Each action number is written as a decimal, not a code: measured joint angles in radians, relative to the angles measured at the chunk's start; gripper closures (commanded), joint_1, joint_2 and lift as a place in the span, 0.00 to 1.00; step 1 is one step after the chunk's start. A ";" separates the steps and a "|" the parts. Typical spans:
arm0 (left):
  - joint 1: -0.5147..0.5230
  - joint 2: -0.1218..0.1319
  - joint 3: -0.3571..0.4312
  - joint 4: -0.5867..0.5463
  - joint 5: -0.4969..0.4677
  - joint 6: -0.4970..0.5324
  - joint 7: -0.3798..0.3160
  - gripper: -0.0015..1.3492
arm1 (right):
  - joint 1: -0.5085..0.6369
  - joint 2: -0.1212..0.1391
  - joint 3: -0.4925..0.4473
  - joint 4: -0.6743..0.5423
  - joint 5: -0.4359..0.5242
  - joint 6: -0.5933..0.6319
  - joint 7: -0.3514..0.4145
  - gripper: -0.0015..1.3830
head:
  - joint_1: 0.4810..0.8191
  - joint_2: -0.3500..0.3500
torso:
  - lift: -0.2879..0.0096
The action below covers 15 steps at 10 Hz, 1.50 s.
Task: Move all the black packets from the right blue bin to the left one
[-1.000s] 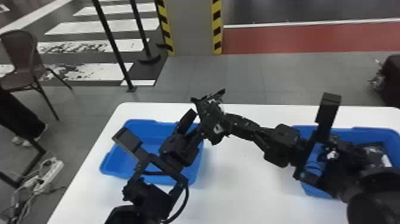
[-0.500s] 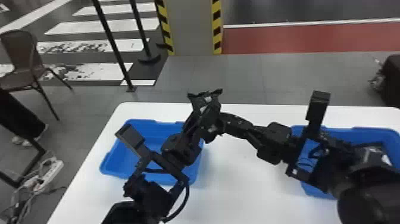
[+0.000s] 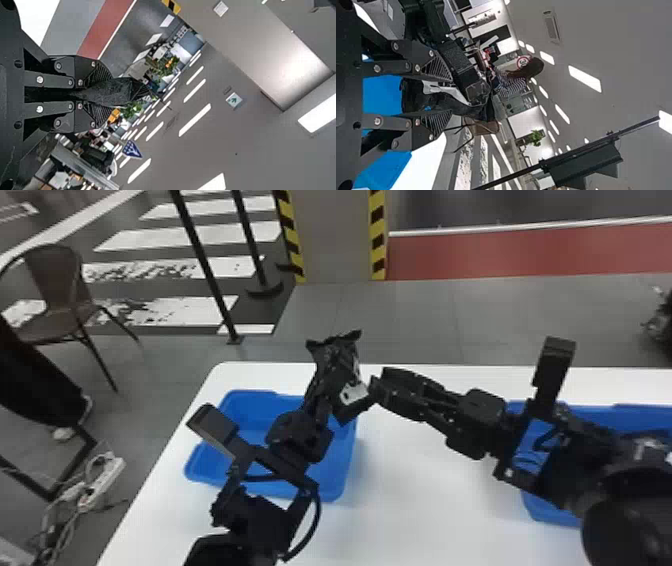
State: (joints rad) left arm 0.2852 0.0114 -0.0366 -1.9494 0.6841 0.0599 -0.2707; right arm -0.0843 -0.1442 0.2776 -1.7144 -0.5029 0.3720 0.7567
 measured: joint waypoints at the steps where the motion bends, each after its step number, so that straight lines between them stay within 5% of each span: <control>1: 0.000 -0.003 0.020 0.022 -0.053 -0.048 0.038 0.91 | 0.010 0.000 -0.018 -0.001 0.004 -0.032 0.005 0.08 | 0.62 0.82 | 0.60; 3: -0.035 -0.010 0.101 0.165 -0.275 -0.248 0.083 0.91 | 0.076 0.006 -0.102 -0.057 0.053 -0.044 -0.021 0.18 | 0.62 0.87 | 0.60; 5: -0.056 -0.009 0.190 0.230 -0.589 -0.280 0.117 0.91 | 0.155 0.009 -0.172 -0.161 0.110 -0.001 -0.075 0.19 | 0.63 0.88 | 0.60; 6: -0.071 -0.001 0.197 0.287 -0.656 -0.267 0.121 0.89 | 0.166 0.009 -0.187 -0.172 0.123 0.005 -0.077 0.19 | 0.63 0.87 | 0.60; 7: -0.079 -0.001 0.197 0.324 -0.682 -0.263 0.128 0.60 | 0.168 0.009 -0.193 -0.172 0.136 0.006 -0.081 0.19 | 0.63 0.86 | 0.60; 8: -0.082 -0.004 0.195 0.335 -0.693 -0.265 0.129 0.18 | 0.176 0.009 -0.199 -0.174 0.143 0.006 -0.102 0.19 | 0.63 0.86 | 0.60; 9: -0.086 -0.004 0.186 0.338 -0.691 -0.285 0.128 0.00 | 0.197 0.009 -0.208 -0.197 0.147 0.011 -0.146 0.19 | 0.63 0.83 | 0.60; 12: -0.094 0.008 0.139 0.338 -0.655 -0.363 0.108 0.02 | 0.338 0.009 -0.285 -0.420 0.207 0.145 -0.382 0.18 | 0.63 0.71 | 0.60; 15: -0.064 0.008 0.103 0.338 -0.587 -0.397 0.101 0.09 | 0.438 0.011 -0.337 -0.446 0.224 0.204 -0.645 0.18 | 0.63 0.55 | 0.60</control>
State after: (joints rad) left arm 0.2214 0.0189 0.0662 -1.6113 0.0968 -0.3368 -0.1701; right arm 0.3542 -0.1335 -0.0594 -2.1609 -0.2790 0.5762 0.1118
